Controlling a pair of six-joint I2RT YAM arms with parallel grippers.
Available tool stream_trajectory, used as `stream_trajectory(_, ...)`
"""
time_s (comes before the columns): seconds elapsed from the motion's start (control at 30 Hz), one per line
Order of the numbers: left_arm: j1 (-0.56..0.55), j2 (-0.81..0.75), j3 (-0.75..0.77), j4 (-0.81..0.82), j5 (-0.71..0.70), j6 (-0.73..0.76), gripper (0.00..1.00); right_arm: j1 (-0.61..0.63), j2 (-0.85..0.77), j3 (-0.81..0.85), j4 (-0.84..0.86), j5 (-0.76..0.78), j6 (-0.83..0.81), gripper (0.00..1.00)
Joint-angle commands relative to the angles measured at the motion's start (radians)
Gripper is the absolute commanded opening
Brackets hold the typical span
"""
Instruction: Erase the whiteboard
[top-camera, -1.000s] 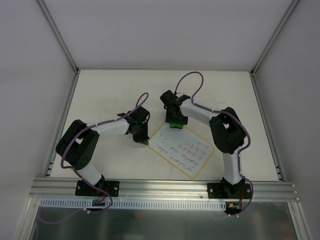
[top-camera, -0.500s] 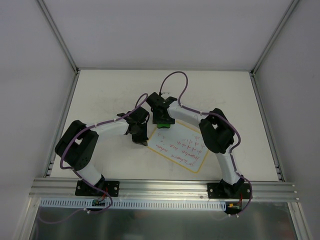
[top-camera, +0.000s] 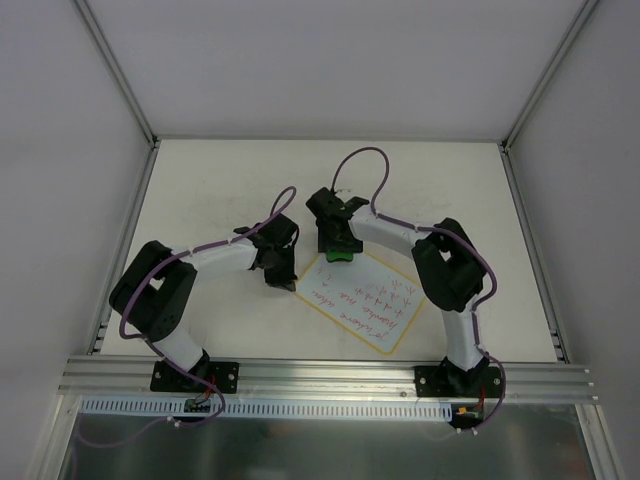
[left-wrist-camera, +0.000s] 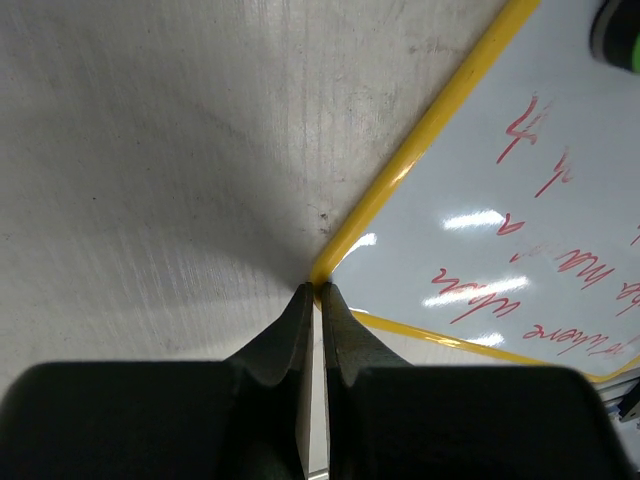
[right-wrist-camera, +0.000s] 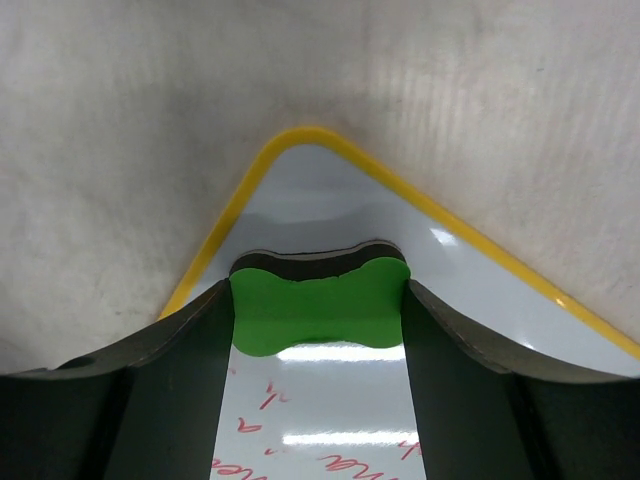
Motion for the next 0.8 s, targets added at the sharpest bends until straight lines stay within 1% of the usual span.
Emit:
stream_trajectory(0.0, -0.008, 0.013, -0.044, -0.074, -0.077, 0.026, 0.0, 0.082, 0.073, 0.021, -0.041, -0.09, -0.003, 0.3)
stream_trajectory(0.2, -0.009, 0.01, -0.044, -0.074, -0.083, 0.02, 0.0, 0.143, 0.108, 0.025, -0.047, -0.107, 0.034, 0.31)
stream_trajectory(0.37, -0.008, 0.009, -0.044, -0.074, -0.086, 0.018, 0.0, 0.147, 0.076, -0.018, -0.066, -0.052, 0.045, 0.31)
stream_trajectory(0.5, -0.008, 0.001, -0.053, -0.074, -0.091, 0.018, 0.0, 0.084, 0.004, -0.106, -0.087, -0.025, 0.06, 0.31)
stream_trajectory(0.57, -0.008, -0.005, -0.056, -0.074, -0.091, 0.018, 0.0, 0.055, -0.064, -0.181, -0.093, 0.001, 0.068, 0.32)
stream_trajectory(0.73, -0.008, -0.008, -0.056, -0.074, -0.085, 0.017, 0.0, -0.077, -0.222, -0.343, -0.095, 0.018, 0.066, 0.32)
stream_trajectory(0.77, -0.009, -0.01, -0.056, -0.074, -0.083, 0.018, 0.0, -0.094, -0.278, -0.395, -0.095, 0.026, 0.065, 0.32)
